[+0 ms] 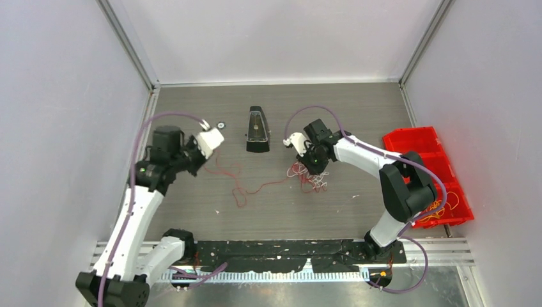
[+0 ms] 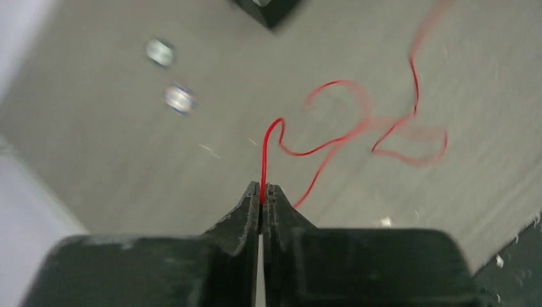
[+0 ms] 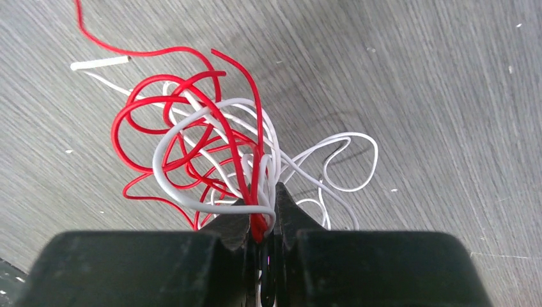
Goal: Untangle the cables
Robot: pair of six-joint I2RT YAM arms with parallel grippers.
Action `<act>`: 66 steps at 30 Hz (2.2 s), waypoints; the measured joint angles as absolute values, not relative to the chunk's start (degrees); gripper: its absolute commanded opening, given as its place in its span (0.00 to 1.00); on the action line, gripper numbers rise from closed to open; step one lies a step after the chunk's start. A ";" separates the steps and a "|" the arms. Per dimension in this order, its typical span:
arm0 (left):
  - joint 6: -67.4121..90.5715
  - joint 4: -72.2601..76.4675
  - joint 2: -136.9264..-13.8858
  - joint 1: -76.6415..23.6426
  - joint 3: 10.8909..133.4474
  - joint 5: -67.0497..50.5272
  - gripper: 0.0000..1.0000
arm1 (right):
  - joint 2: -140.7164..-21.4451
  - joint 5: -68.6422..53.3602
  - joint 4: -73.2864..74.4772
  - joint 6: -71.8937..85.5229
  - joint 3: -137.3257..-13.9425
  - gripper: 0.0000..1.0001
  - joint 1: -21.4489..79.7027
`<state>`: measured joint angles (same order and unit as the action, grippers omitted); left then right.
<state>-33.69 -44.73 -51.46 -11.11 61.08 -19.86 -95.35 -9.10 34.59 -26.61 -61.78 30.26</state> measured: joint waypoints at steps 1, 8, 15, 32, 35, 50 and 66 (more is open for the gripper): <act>-35.03 -45.41 -51.92 -11.11 57.47 -19.97 0.33 | -95.33 -9.39 34.74 -26.61 -61.78 0.05 30.26; -37.65 -46.24 -54.48 -11.07 49.89 -28.45 0.99 | -92.05 -12.95 35.94 -26.06 -61.78 0.05 30.26; -28.62 -30.02 -54.04 -16.82 45.08 -39.97 1.00 | -84.97 -18.55 38.70 -24.47 -64.20 0.05 30.26; -27.07 -2.00 -67.13 -34.17 42.00 -41.85 0.90 | -75.22 -31.46 46.70 -23.55 -70.04 0.05 30.26; -28.36 -0.14 -70.26 -36.51 43.42 -41.08 0.88 | -74.96 -33.26 47.29 -23.53 -71.16 0.05 30.30; -28.03 6.33 -79.85 -40.10 47.64 -35.64 0.00 | -73.47 -36.40 49.23 -22.52 -72.44 0.05 29.71; -30.96 -12.29 -52.36 -14.04 40.91 -37.78 0.00 | -78.91 -25.08 51.44 -32.99 -67.22 0.06 15.53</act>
<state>-30.96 -12.29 -52.36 -14.04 40.91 -37.78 -78.91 -25.08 51.44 -32.99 -67.22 15.53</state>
